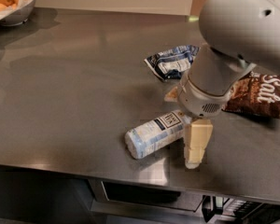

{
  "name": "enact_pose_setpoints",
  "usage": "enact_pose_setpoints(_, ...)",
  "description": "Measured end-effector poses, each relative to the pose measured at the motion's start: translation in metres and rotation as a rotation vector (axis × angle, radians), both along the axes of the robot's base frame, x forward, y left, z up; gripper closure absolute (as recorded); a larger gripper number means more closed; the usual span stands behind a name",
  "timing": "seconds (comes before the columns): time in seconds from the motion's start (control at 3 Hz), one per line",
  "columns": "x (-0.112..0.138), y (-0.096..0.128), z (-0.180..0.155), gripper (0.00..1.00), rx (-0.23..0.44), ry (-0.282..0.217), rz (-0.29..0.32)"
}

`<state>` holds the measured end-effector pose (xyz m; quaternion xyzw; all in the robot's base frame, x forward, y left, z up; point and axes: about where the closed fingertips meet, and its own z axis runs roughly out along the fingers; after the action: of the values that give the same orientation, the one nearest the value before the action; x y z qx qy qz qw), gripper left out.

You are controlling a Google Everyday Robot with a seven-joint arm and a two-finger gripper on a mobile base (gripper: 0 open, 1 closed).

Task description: Pick blue plastic bottle

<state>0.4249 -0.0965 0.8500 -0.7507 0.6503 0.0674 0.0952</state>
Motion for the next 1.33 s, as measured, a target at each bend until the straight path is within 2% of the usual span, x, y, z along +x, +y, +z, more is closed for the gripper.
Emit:
enact_pose_setpoints(0.33, 0.006, 0.018, -0.017, 0.00, 0.013, 0.026, 0.047)
enact_pose_setpoints(0.67, 0.009, 0.035, -0.014, 0.18, 0.040, 0.041, 0.106)
enact_pose_setpoints(1.33, 0.006, 0.056, 0.029, 0.64, 0.104, 0.053, 0.197)
